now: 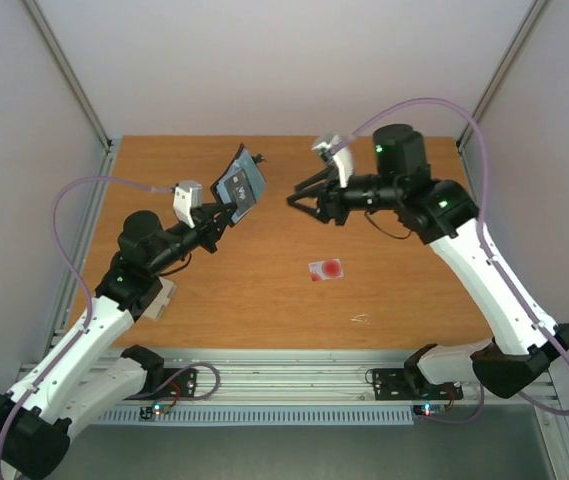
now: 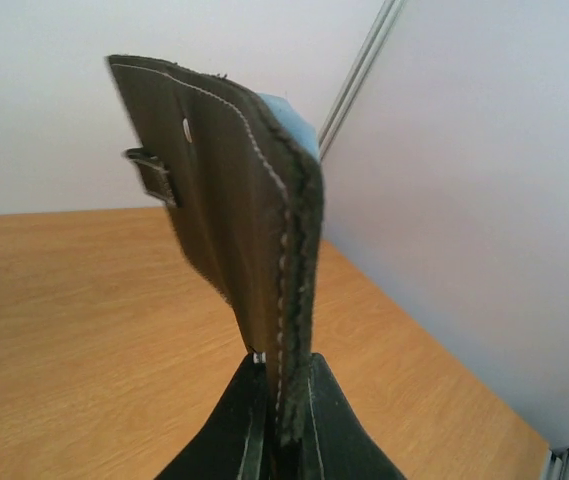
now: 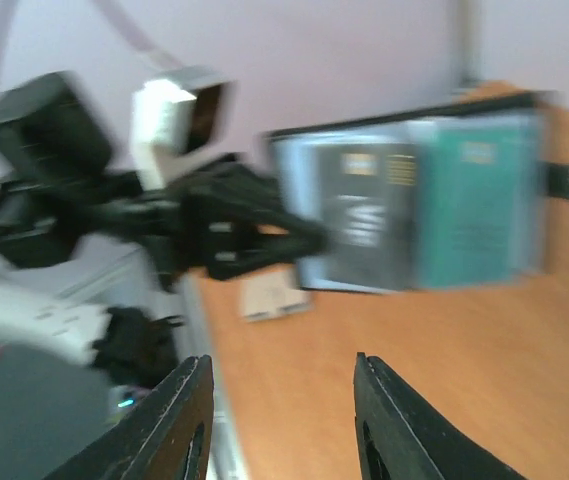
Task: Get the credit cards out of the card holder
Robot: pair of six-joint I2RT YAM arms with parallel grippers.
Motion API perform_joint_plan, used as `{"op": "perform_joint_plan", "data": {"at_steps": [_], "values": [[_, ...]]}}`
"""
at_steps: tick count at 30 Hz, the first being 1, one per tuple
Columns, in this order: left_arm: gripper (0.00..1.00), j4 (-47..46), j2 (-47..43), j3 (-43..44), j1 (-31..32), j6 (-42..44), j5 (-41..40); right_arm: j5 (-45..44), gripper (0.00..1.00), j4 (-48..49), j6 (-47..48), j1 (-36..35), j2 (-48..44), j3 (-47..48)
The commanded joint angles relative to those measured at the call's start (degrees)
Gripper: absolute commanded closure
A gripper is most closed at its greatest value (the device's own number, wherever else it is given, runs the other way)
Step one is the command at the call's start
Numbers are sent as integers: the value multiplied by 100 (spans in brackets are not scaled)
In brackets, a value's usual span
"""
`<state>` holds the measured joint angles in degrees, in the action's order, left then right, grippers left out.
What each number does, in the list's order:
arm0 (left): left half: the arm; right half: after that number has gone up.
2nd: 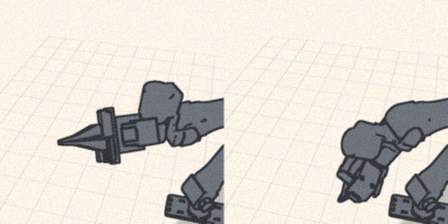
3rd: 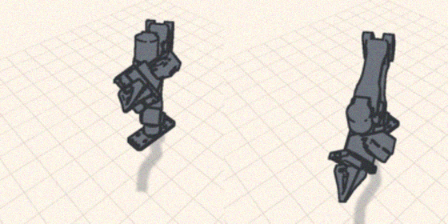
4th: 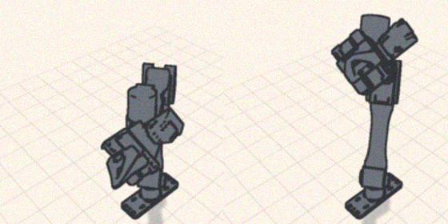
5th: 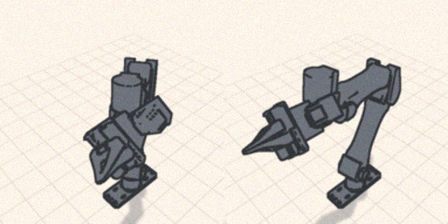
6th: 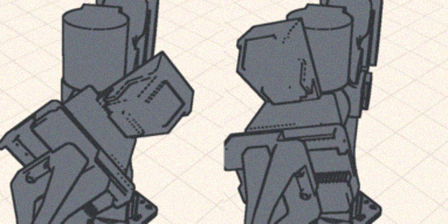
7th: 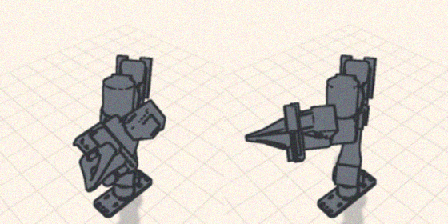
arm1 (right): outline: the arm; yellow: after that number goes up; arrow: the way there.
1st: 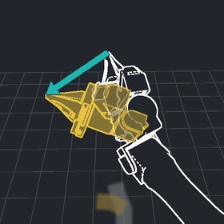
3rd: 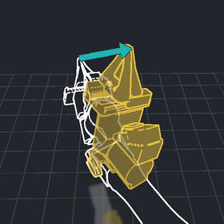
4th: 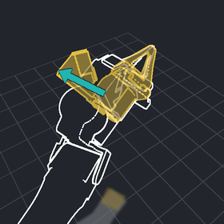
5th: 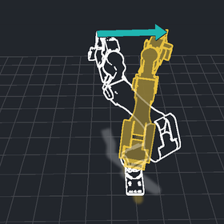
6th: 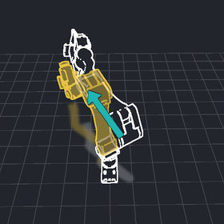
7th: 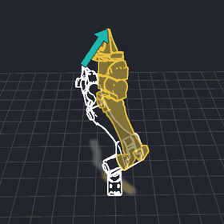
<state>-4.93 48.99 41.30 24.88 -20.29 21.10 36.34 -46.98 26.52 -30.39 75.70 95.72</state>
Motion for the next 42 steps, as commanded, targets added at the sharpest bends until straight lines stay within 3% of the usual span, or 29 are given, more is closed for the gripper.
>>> {"op": "perform_joint_plan", "data": {"at_steps": [1, 6, 17, 24, 27, 28, 30, 32, 36, 42], "values": [[100, -777, -111, 22, 25, -177, 404, 1922, 62, 1539, -849, -456, 197, -535], [100, -1675, -132, 253, 25, -509, 2168, 2274, 67, 2500, -1526, -136, 476, -731], [100, -1676, -96, 322, 8, -432, 2332, 2371, 67, 2381, -1369, -106, 713, -624], [100, -1660, -74, 335, 8, -432, 2358, 2690, 96, 2356, -1340, -104, 722, -637], [100, -1639, -91, 327, 8, -444, 2332, 2689, 99, 2386, -1255, -101, 582, -739], [97, -1616, -101, 320, 8, -457, 2310, 2689, 99, 2384, -1233, -61, 532, -769], [83, -1600, -135, 289, 8, -496, 2278, 2702, 99, 2334, -1213, 25, 472, -785], [81, -1614, -144, 274, 8, -509, 2268, 2703, 99, 2131, -1110, 102, 459, -707], [83, -1617, -178, 252, 8, -511, 2259, 2629, 99, 1475, -694, 149, 463, -433], [99, -1616, -218, 213, 8, -476, 2252, 2474, 99, 903, -320, 229, 461, -184]]}}
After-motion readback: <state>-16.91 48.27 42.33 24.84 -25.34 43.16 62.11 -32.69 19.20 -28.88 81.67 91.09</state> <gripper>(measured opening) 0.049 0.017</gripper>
